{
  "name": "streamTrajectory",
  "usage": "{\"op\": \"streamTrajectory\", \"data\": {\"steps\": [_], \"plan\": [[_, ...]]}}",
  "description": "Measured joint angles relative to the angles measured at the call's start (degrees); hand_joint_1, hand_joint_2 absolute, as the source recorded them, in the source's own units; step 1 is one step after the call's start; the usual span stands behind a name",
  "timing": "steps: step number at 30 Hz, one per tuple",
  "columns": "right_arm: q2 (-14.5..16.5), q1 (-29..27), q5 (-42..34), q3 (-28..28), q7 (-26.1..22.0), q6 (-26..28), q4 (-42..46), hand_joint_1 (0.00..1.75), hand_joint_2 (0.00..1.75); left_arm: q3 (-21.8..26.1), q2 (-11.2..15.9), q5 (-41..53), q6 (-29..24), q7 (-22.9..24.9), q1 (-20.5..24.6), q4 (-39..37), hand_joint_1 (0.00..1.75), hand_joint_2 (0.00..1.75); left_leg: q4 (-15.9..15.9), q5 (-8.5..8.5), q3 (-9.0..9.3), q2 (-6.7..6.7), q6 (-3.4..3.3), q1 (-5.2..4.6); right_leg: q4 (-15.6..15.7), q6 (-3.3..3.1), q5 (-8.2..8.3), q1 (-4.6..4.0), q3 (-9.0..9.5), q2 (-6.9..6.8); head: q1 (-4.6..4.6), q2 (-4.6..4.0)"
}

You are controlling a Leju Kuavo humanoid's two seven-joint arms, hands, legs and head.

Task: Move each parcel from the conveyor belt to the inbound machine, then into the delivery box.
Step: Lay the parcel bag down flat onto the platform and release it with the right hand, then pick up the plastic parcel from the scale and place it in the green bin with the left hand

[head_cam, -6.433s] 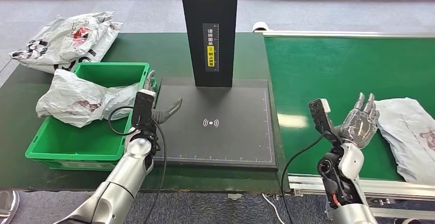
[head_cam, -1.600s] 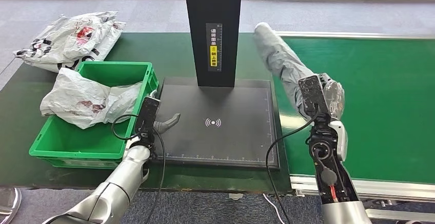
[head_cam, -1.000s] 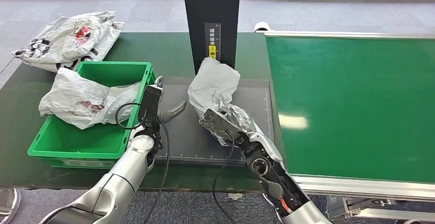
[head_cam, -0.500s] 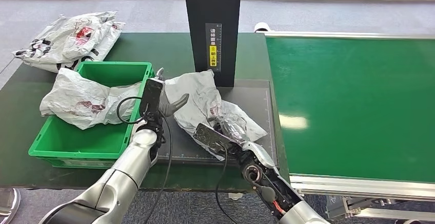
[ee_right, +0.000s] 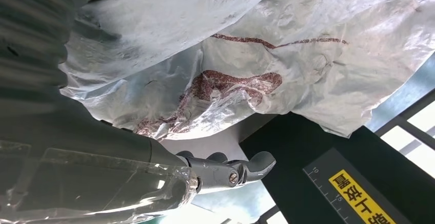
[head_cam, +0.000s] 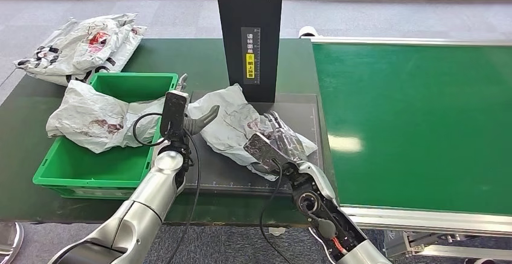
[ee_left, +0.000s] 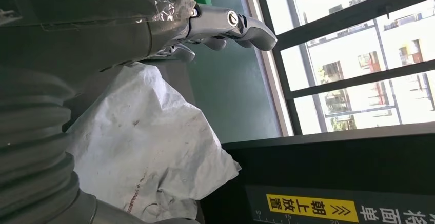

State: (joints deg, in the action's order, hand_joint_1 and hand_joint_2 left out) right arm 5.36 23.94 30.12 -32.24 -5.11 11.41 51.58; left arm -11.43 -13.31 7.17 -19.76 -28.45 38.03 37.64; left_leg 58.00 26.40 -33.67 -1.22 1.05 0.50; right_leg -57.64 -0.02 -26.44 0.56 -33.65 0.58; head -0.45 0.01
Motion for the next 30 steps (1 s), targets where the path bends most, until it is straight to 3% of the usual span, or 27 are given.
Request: {"op": "streamTrajectory", "data": {"steps": [8,12,17,20,24,27,30], "plan": [[-0.22,-0.04,-0.16,0.03,-0.36,0.2,0.17,0.0,1.75,0.0,-0.01,-0.05,-0.08,-0.09,-0.01,0.08,0.0,1.75,0.0,0.0,0.0,0.0,0.0,0.0,0.0,0.0,0.0,0.0,0.01,0.0,0.0,0.01],[-0.29,-0.37,-3.83,0.67,-4.89,1.36,1.1,0.0,1.75,0.0,-0.02,-1.17,-0.95,-1.24,-0.01,0.1,0.0,1.75,0.01,0.0,0.0,0.0,0.0,0.0,0.0,0.0,0.0,0.01,0.0,0.0,0.0,0.01],[-0.28,-0.56,-18.38,3.76,-15.38,0.16,1.97,0.0,1.75,-0.27,-0.28,-2.95,-3.09,-3.87,0.03,0.08,0.0,1.75,0.01,0.0,-0.01,-0.02,0.0,0.0,0.0,0.0,0.0,0.01,0.01,0.0,0.0,0.0],[-0.19,-0.25,-27.32,5.78,-18.58,-2.31,1.86,0.0,1.75,-1.48,-0.31,-2.88,-2.93,-3.92,0.03,-0.17,0.0,1.75,0.01,0.0,-0.01,-0.02,-0.01,-0.01,0.0,0.0,0.0,0.01,0.01,0.0,0.0,0.01],[-0.04,0.34,-40.24,9.29,-17.81,-7.07,1.22,0.0,1.75,-4.63,-0.15,0.02,-0.63,-1.66,0.0,-1.48,0.0,1.75,0.01,0.0,-0.01,-0.04,-0.01,-0.02,0.0,0.02,0.01,0.02,0.04,-0.01,0.0,0.01],[-0.09,1.47,-51.22,12.75,-14.72,-13.88,-1.37,0.0,1.75,-7.99,0.11,3.68,1.71,0.71,-0.09,-3.72,0.0,1.75,0.02,0.0,0.0,-0.03,-0.01,-0.03,0.0,0.04,0.03,0.03,0.04,-0.01,0.0,0.02],[-0.17,2.59,-55.12,15.37,-14.94,-17.15,-4.8,0.0,1.75,-11.15,0.32,6.41,2.86,2.2,-0.3,-5.85,0.0,1.75,0.03,0.0,-0.01,-0.02,-0.01,-0.03,0.0,0.04,0.03,0.04,0.04,-0.01,0.01,0.02]]}}
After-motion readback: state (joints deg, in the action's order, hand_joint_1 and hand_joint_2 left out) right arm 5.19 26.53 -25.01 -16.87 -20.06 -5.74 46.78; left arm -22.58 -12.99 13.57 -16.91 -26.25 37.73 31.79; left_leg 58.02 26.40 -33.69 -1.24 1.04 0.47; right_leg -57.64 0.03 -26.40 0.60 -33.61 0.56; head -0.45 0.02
